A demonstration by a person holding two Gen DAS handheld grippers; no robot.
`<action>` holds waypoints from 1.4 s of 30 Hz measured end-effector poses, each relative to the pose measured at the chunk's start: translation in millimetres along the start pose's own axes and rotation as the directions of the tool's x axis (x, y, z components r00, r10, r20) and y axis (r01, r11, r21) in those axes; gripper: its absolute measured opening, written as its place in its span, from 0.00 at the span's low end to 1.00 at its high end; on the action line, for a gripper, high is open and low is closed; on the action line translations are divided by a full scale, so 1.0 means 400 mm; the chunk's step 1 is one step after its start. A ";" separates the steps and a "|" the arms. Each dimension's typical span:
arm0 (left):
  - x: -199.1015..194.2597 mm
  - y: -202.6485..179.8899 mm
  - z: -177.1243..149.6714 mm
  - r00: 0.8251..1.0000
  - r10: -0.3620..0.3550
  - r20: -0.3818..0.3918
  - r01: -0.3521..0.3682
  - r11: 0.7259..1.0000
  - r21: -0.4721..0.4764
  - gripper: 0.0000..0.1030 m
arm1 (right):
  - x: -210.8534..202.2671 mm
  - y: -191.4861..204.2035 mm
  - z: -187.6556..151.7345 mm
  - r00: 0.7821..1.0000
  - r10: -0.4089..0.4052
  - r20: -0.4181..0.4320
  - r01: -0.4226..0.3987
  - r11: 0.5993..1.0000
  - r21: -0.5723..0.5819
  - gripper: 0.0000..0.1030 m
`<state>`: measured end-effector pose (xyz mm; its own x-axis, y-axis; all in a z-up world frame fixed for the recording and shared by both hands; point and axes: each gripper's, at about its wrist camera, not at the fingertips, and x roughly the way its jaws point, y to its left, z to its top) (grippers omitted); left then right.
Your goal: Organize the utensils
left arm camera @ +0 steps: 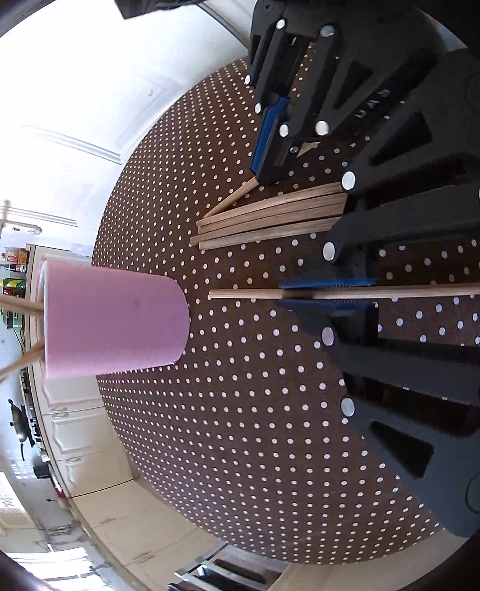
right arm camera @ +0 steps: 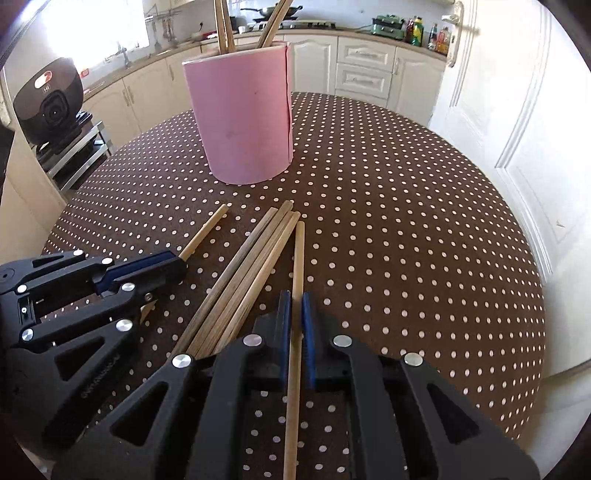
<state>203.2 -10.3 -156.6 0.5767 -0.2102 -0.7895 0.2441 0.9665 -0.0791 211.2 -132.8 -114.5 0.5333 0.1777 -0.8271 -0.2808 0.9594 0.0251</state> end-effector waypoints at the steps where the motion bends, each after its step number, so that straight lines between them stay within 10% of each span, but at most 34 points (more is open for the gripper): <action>1: -0.002 0.014 -0.002 1.000 -0.008 0.000 0.008 1.000 -0.009 0.06 | 0.003 -0.002 0.006 1.000 0.010 -0.008 -0.010 1.000 -0.007 0.09; 22: -0.032 0.063 -0.011 0.995 0.002 0.096 0.006 0.996 -0.087 0.06 | -0.021 -0.053 -0.020 0.997 0.064 0.043 -0.069 0.987 0.144 0.05; 42: -0.142 0.052 0.039 0.961 0.000 0.277 0.022 0.997 -0.077 0.06 | -0.154 -0.059 0.004 0.947 0.052 0.318 -0.120 0.973 0.197 0.05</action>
<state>187.6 19.6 -104.0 0.7699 -0.2424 -0.5904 0.1960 0.9702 -0.1427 186.2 -166.2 -63.3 0.7440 0.2881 -0.6029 -0.1803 0.9554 0.2340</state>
